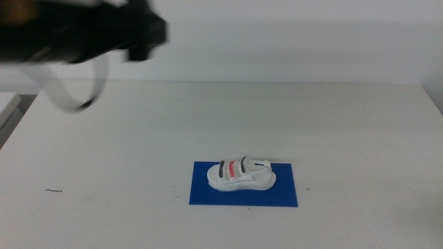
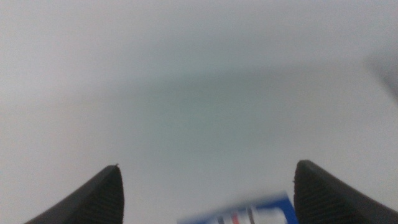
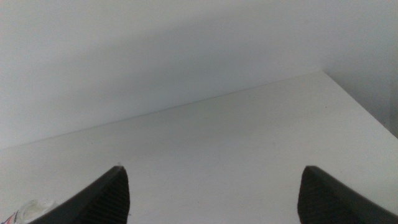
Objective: Use one arm to grab the shoe from the table and place it on the mat.
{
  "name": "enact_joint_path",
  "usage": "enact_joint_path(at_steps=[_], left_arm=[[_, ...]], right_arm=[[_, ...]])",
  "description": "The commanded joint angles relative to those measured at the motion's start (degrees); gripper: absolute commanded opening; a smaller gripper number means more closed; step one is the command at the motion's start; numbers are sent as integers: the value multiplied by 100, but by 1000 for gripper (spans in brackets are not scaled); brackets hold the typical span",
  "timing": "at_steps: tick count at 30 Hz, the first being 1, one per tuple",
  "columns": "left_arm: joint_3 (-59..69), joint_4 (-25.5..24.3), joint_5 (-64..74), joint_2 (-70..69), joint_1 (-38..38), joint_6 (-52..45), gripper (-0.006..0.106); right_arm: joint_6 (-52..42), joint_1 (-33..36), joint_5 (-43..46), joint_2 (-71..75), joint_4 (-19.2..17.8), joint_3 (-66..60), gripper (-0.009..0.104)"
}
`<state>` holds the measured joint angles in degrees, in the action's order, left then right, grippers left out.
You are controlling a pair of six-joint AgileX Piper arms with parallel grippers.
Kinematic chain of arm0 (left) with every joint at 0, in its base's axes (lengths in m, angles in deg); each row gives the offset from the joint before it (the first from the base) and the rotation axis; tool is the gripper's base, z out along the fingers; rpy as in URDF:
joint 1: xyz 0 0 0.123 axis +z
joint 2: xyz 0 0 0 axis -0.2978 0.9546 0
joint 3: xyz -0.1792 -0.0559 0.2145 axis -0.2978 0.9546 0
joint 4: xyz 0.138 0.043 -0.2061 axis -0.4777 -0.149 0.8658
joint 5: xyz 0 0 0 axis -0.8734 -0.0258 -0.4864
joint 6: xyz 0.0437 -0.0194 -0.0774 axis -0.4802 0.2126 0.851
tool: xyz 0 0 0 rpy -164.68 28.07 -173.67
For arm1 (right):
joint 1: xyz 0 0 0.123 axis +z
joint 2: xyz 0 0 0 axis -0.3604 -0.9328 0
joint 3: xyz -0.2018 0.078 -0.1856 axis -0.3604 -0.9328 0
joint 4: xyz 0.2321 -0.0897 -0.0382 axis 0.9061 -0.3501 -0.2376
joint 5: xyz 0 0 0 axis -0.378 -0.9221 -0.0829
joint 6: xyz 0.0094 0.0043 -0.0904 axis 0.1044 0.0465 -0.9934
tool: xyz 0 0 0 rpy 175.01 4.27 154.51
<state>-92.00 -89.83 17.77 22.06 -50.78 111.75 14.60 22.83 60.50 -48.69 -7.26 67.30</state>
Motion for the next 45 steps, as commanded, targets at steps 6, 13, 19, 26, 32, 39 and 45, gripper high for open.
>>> enact_joint_path(at_steps=[6, 13, 19, 26, 32, 39, 45], left_arm=[[3018, 449, -2909, -2484, 1258, -1558, 94], [4892, 360, -3396, -4393, 2346, -1572, 94], [5677, 524, -3370, -5634, 2774, -1537, 94], [5991, 667, -3266, -6309, 2786, -1729, 94], [6616, 1639, -3616, -6309, 2786, -2985, 94], [6806, 1689, -3351, -6309, 2786, -3003, 94], [6806, 1689, -3361, -6309, 2786, -3014, 94]], right_arm=[[-20, 10, 49, 27, -42, -14, 79], [-20, 10, 49, 27, -42, -14, 79], [-20, 10, 49, 27, -42, -14, 79], [-20, 10, 49, 27, -42, -14, 79], [-20, 10, 49, 27, -42, -14, 79], [-20, 10, 49, 27, -42, -14, 79], [-20, 10, 49, 27, -42, -14, 79]])
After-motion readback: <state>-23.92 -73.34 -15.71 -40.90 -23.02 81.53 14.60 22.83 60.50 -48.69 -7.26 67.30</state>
